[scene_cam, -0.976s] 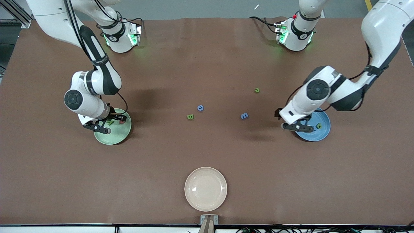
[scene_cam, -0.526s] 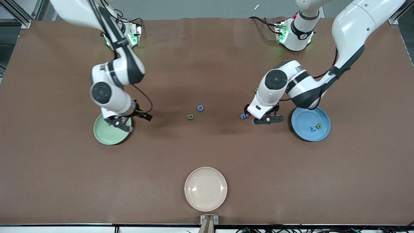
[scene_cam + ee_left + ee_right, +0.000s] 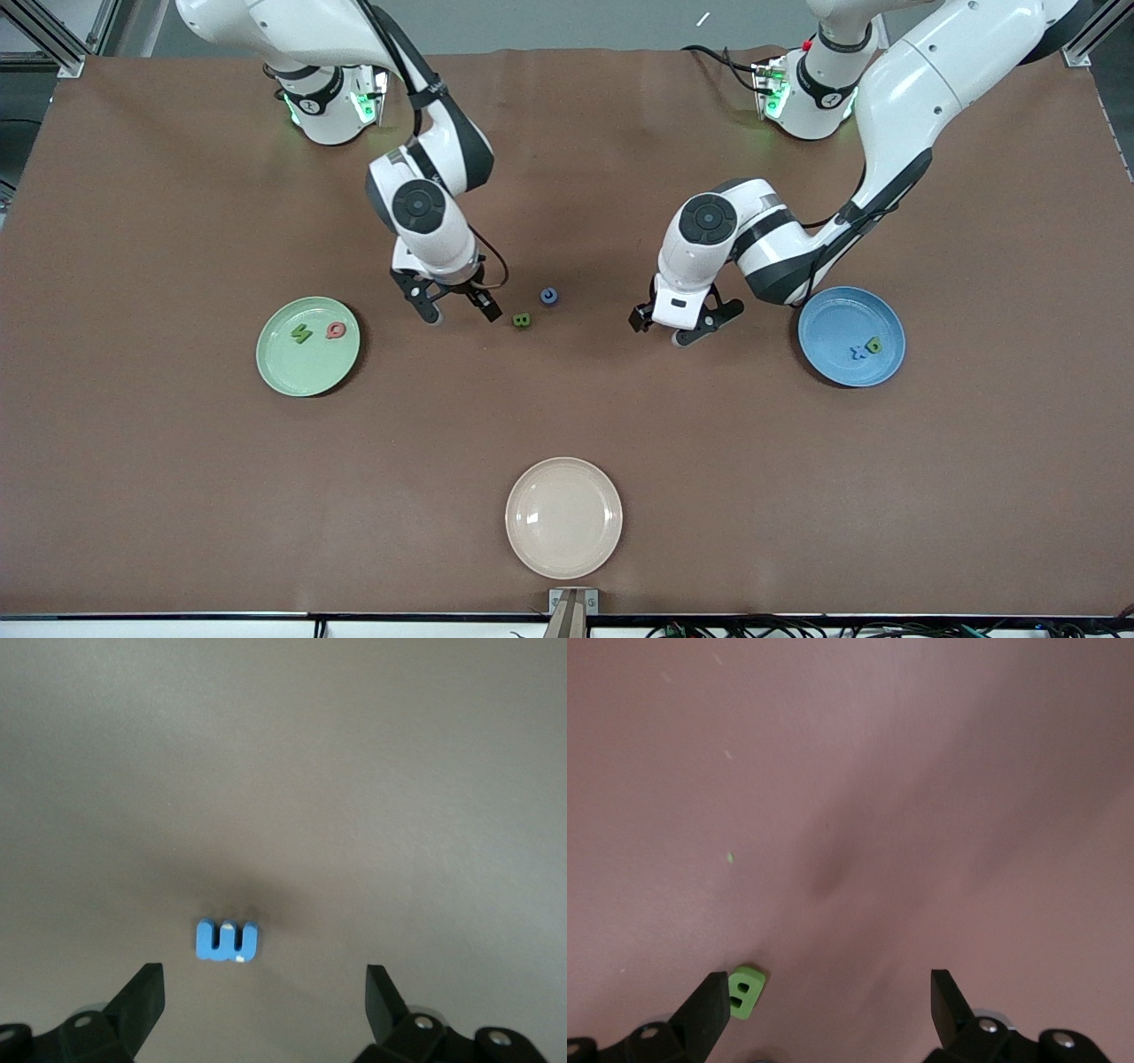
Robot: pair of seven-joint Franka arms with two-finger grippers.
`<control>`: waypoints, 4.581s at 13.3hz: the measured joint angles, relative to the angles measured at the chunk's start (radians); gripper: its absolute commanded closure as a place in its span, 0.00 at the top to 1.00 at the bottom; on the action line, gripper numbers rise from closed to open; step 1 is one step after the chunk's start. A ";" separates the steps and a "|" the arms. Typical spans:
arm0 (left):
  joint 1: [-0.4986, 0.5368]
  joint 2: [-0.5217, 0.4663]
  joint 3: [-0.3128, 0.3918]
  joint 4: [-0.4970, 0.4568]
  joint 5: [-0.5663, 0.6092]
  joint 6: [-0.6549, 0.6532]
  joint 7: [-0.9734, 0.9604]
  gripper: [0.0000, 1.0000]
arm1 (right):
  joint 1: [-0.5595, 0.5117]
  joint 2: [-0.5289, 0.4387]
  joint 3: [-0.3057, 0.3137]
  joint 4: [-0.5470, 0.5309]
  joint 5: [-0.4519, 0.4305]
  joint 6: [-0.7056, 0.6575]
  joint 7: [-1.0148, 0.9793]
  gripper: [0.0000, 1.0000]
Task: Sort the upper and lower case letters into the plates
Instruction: 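Reach the blue m with the left gripper while the right gripper reaches the B, then grasp the m with the left gripper while the right gripper places the B, then release the m in the blue plate while the right gripper reaches the C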
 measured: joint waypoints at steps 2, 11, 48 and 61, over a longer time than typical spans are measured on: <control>-0.011 0.007 0.018 -0.007 0.000 0.006 -0.040 1.00 | 0.039 0.082 -0.001 0.075 0.000 0.006 0.106 0.94; -0.012 0.048 0.052 -0.043 0.037 0.055 -0.053 0.88 | 0.052 0.248 -0.009 0.259 -0.005 0.003 0.179 0.16; 0.719 0.025 -0.308 -0.191 0.083 -0.237 0.669 0.19 | -0.610 0.040 -0.016 0.079 -0.007 -0.208 -1.165 1.00; 0.851 0.028 -0.200 -0.217 0.208 -0.180 1.004 0.19 | 0.042 0.073 0.022 0.080 0.014 0.068 -0.200 0.96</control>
